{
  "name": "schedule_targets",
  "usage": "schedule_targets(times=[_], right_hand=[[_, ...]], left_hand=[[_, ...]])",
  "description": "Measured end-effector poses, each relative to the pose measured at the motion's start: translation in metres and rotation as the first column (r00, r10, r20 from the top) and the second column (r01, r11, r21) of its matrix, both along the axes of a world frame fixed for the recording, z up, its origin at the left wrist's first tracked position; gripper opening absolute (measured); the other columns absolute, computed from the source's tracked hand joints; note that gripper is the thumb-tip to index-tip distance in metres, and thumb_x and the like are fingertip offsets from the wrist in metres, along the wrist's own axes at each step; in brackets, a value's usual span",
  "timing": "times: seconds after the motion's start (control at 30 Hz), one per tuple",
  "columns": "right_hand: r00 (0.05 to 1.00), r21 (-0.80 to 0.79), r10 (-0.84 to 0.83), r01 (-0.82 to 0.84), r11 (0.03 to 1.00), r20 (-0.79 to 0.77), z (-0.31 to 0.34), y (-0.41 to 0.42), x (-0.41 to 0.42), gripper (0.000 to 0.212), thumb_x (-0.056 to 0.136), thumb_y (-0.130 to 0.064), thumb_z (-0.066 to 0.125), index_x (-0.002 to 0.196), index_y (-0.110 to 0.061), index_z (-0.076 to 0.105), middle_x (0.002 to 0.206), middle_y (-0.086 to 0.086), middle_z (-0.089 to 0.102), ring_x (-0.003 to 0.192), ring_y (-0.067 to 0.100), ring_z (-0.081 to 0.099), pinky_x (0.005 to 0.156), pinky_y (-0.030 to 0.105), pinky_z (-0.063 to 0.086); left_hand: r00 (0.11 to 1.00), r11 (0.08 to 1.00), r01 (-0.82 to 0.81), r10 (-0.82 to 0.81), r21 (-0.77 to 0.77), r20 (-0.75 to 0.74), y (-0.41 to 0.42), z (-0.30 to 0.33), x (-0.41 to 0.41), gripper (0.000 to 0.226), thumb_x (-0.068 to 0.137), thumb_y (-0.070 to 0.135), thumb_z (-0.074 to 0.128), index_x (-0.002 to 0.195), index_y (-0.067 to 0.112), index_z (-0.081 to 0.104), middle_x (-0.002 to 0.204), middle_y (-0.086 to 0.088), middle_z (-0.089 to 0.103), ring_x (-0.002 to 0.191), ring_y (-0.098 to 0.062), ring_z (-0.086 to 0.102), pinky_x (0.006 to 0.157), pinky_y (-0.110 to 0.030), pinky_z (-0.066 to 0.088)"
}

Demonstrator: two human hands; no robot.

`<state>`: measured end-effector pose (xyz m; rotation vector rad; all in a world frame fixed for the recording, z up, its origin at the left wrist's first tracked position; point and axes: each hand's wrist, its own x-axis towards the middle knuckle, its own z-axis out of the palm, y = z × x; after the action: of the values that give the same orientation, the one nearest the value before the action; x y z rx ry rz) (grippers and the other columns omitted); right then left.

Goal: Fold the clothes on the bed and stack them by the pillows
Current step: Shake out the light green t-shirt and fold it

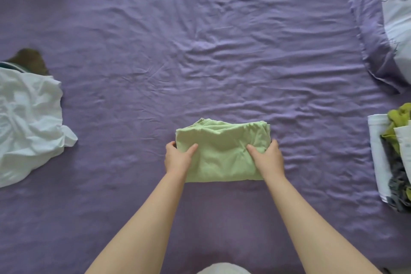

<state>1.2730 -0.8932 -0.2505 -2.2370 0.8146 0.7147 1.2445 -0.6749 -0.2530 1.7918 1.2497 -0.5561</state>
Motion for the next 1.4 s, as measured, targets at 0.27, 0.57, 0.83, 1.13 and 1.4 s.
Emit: schedule_targets(times=[0.27,0.57,0.83,1.13,1.4], right_hand=[[0.982,0.262,-0.166,0.138,0.955,0.088,0.029,-0.017,-0.004,0.032,0.073,-0.04,0.076,0.092,-0.023,0.056,0.096,-0.002,0.065,0.092,0.021,0.062,0.082,0.041,0.051],[0.922,0.282,-0.198,0.103,0.954,0.333,0.123,-0.041,-0.022,0.023,0.08,-0.034,0.072,0.09,-0.019,0.058,0.085,-0.007,0.063,0.073,0.003,0.058,0.057,0.017,0.042],[0.876,0.296,-0.256,0.138,0.945,0.409,0.195,-0.105,-0.023,0.037,0.081,-0.037,0.071,0.106,-0.011,0.062,0.096,0.004,0.067,0.088,0.022,0.063,0.081,0.041,0.052],[0.881,0.387,-0.264,0.101,0.916,0.393,0.241,-0.232,-0.02,0.014,0.079,-0.009,0.063,0.089,-0.018,0.063,0.089,0.008,0.068,0.077,0.023,0.063,0.068,0.035,0.05],[0.842,0.201,-0.168,0.072,0.977,0.513,0.262,-0.388,-0.004,0.045,0.084,-0.019,0.067,0.126,-0.012,0.053,0.107,0.003,0.062,0.099,0.021,0.06,0.082,0.031,0.045]], left_hand=[[0.971,0.951,-0.052,0.119,-0.304,0.206,0.005,0.037,0.0,0.021,0.081,0.03,0.073,0.097,0.017,0.065,0.098,-0.004,0.071,0.087,-0.02,0.068,0.08,-0.039,0.056],[0.949,0.901,-0.003,0.139,-0.434,0.282,-0.005,0.119,0.009,0.028,0.09,0.041,0.06,0.091,0.013,0.065,0.09,-0.008,0.069,0.08,-0.025,0.067,0.073,-0.04,0.056],[0.93,0.864,0.086,0.109,-0.497,0.351,-0.071,0.186,0.024,0.022,0.094,0.034,0.055,0.092,0.013,0.061,0.1,-0.015,0.066,0.085,-0.03,0.064,0.082,-0.047,0.054],[0.935,0.844,0.129,0.071,-0.52,0.348,-0.194,0.237,0.04,0.015,0.09,0.017,0.049,0.088,0.007,0.06,0.074,-0.012,0.061,0.064,-0.028,0.057,0.065,-0.034,0.048],[0.934,0.776,0.228,-0.004,-0.589,0.357,-0.344,0.26,0.05,0.02,0.082,0.004,0.042,0.097,0.005,0.055,0.085,-0.017,0.059,0.076,-0.031,0.057,0.073,-0.04,0.048]])
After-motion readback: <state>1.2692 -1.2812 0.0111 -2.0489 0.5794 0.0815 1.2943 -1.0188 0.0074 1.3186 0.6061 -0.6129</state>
